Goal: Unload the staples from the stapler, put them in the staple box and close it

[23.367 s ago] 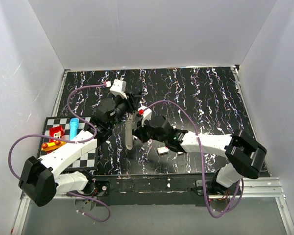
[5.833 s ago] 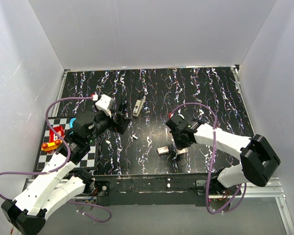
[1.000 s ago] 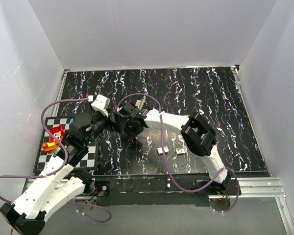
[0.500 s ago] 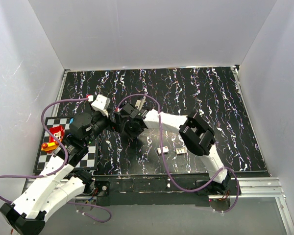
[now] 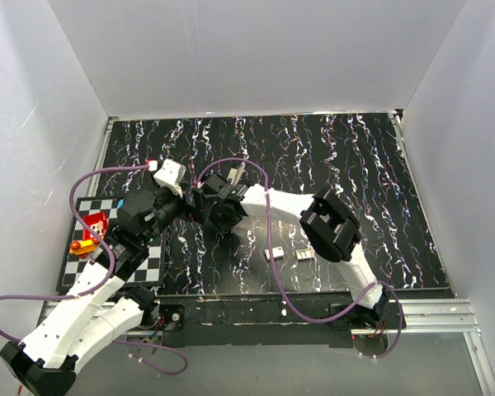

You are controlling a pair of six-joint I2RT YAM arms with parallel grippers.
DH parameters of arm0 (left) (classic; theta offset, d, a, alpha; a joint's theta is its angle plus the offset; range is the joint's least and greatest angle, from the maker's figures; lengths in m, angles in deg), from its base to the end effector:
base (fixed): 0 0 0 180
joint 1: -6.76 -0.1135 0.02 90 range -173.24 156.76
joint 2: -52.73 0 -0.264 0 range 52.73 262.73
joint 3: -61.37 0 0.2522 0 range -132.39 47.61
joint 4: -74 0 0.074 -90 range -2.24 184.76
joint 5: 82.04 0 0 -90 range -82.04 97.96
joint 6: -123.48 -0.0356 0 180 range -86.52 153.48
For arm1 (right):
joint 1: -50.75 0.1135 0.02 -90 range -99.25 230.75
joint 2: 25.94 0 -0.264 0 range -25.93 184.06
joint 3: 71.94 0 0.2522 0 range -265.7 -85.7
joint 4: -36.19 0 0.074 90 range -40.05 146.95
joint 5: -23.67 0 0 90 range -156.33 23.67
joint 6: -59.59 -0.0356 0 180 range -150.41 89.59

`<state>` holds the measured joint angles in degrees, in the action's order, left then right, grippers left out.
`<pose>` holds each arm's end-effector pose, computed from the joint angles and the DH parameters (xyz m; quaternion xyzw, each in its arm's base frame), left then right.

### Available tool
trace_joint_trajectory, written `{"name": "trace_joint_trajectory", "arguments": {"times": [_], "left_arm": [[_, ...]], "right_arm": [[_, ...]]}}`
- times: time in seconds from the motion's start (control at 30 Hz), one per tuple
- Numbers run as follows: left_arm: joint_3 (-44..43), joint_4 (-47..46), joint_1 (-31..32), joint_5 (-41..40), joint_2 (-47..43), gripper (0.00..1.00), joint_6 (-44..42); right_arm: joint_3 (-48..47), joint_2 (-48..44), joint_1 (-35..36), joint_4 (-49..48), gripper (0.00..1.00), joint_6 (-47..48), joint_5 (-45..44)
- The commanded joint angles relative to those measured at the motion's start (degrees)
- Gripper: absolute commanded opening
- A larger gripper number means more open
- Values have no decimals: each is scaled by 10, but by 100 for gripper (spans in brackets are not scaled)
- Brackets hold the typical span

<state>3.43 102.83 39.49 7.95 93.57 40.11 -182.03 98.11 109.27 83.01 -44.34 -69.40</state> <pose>0.1419 -0.0912 0.3380 0.1751 0.7556 -0.2125 0.5943 0.2450 0.3965 0.1758 -0.3607 0.8976 0.1281 0.2187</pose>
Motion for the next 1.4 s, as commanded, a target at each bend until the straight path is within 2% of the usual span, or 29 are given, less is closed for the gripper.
{"name": "trace_joint_trajectory", "arguments": {"times": [0.0, 0.47, 0.77, 1.1, 1.37], "left_arm": [[2, 5, -1, -1, 1, 86, -1], [2, 5, -1, -1, -1, 86, -2], [2, 6, -1, 0, -2, 86, -2], [1, 6, -1, -1, -1, 86, -3], [0, 7, -1, -3, 3, 86, -3]], "right_arm": [[-36, 15, 2, 8, 46, -5, -10], [-47, 36, 3, 38, 36, -36, -29], [-53, 44, 4, 62, 36, -51, -48], [-64, 48, 5, 82, 9, -60, -57], [-13, -15, 6, 72, 7, -63, -70]]}}
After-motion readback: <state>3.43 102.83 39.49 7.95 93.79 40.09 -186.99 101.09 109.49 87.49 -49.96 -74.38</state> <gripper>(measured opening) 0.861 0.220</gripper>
